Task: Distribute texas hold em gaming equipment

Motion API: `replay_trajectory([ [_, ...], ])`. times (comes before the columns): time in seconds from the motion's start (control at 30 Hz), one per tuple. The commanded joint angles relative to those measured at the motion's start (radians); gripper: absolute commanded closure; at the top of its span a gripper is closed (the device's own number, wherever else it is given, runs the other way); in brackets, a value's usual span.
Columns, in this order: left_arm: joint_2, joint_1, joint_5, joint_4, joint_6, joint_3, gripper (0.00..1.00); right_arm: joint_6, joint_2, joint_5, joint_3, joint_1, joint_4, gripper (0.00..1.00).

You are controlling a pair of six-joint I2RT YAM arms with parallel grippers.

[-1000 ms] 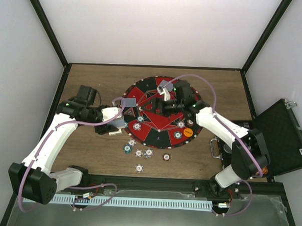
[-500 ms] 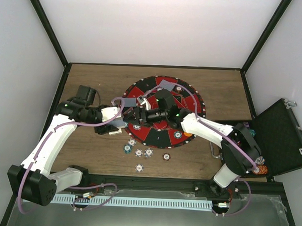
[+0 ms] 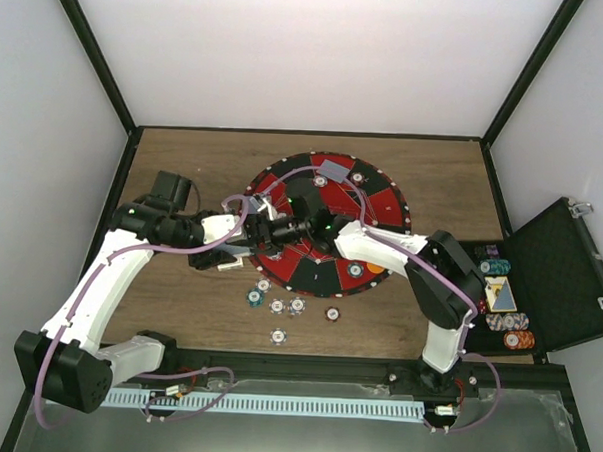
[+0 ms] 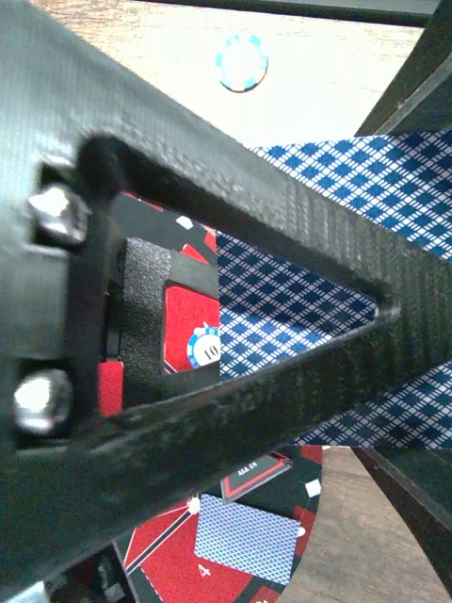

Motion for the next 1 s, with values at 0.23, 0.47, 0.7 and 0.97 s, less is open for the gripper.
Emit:
replay_trajectory([
  [0.23,-0.020,0.004,0.037,-0.015,0.024,0.022,0.96,0.007,0.047,-0.043,-0.016,-0.024,0.045,0.33],
  [0.47,-0.023,0.004,0.045,-0.019,0.026,0.032,0.96,0.007,0.003,-0.047,-0.093,-0.070,0.061,0.38],
  [0.7,-0.026,0.004,0.042,-0.018,0.026,0.031,0.96,-0.003,-0.038,-0.043,-0.108,-0.086,0.040,0.48],
  [0.97,-0.028,0.004,0.033,-0.012,0.027,0.020,0.96,-0.030,-0.102,-0.020,-0.110,-0.092,-0.015,0.67],
])
